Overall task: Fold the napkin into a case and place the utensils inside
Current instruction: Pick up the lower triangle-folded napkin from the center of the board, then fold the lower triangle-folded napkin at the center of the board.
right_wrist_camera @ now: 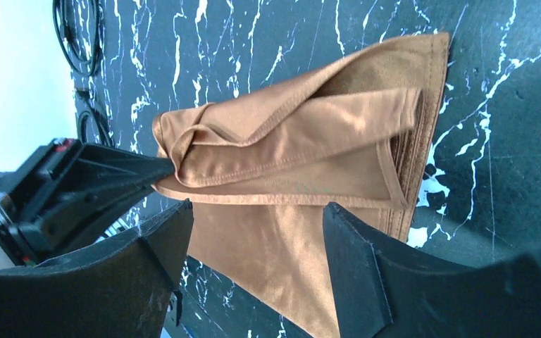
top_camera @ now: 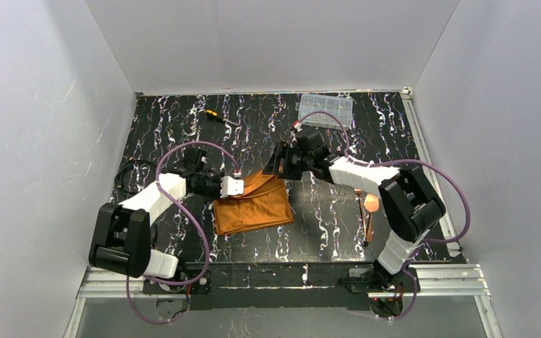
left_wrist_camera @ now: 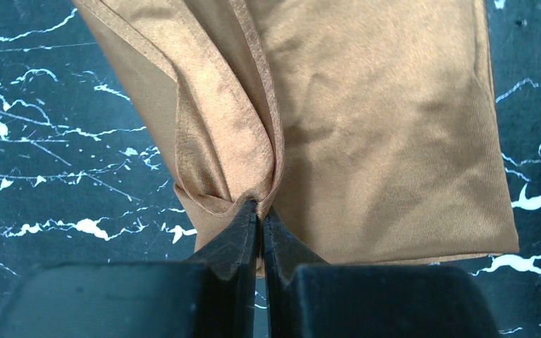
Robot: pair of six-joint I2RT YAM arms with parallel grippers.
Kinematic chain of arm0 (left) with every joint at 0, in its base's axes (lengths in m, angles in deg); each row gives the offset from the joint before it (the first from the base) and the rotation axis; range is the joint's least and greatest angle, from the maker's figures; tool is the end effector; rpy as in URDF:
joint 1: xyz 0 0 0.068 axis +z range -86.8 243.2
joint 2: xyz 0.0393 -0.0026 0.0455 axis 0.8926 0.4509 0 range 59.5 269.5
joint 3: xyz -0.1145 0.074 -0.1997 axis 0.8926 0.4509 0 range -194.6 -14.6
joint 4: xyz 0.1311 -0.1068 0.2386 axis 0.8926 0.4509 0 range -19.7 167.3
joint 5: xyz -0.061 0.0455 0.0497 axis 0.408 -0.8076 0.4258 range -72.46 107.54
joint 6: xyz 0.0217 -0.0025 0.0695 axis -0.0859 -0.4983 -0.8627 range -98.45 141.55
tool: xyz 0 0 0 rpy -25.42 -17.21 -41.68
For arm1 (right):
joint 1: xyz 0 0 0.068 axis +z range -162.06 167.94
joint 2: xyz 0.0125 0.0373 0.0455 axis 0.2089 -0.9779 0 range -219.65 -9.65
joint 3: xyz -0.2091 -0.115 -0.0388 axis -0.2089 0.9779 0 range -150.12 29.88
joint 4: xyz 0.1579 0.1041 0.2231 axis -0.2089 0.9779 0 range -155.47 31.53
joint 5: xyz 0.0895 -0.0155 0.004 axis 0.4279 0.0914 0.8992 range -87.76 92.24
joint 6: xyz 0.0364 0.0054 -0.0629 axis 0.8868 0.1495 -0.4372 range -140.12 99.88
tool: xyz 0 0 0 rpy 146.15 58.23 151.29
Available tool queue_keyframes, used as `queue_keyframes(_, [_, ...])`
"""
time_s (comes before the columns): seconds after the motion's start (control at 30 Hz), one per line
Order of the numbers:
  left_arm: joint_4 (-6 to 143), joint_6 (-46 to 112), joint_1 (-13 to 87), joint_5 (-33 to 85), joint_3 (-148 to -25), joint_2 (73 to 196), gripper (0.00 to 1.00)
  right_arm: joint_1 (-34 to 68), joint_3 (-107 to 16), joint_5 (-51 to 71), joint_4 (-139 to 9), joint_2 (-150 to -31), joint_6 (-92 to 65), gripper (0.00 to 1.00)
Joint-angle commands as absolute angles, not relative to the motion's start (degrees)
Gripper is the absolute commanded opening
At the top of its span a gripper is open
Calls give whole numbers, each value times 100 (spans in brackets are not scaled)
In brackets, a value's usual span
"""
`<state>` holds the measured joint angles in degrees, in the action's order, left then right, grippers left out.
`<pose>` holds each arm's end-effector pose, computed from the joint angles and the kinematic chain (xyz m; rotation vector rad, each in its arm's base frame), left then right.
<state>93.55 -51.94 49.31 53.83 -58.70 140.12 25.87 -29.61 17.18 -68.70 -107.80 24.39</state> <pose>0.2856 -0.1076 0.1190 1.7813 1.5620 -0.3543 0.3180 0.2677 0.1393 -0.0239 2.3854 1.0434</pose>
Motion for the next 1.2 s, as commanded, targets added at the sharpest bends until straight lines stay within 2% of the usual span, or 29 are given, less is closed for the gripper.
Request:
queue_keyframes(0.0, [9566,-6075,4848,5277,-5585,13749,0,2593,-3256,1504,-6556,-11032,2653,77])
queue_keyframes(0.2, [9578,-6301,4774,5144,-5254,13476,0,2592,-3742,1159,-5997,-11173,2112,76])
queue_keyframes(0.5, [9205,-6419,4769,5074,-4731,13103,0,2592,-5065,568,-5071,-11585,898,66])
queue_keyframes(0.67, [9077,-6381,4750,5071,-4658,13078,0,2605,-5937,-16,-4327,-12197,424,68])
queue_keyframes(0.83, [9008,-6422,4724,5041,-4603,13077,0,2657,-5749,-257,-4173,-12354,636,66])
queue_keyframes(1.17, [8982,-6468,4723,4981,-4529,13035,0,2715,-5331,94,-4595,-12454,959,52])
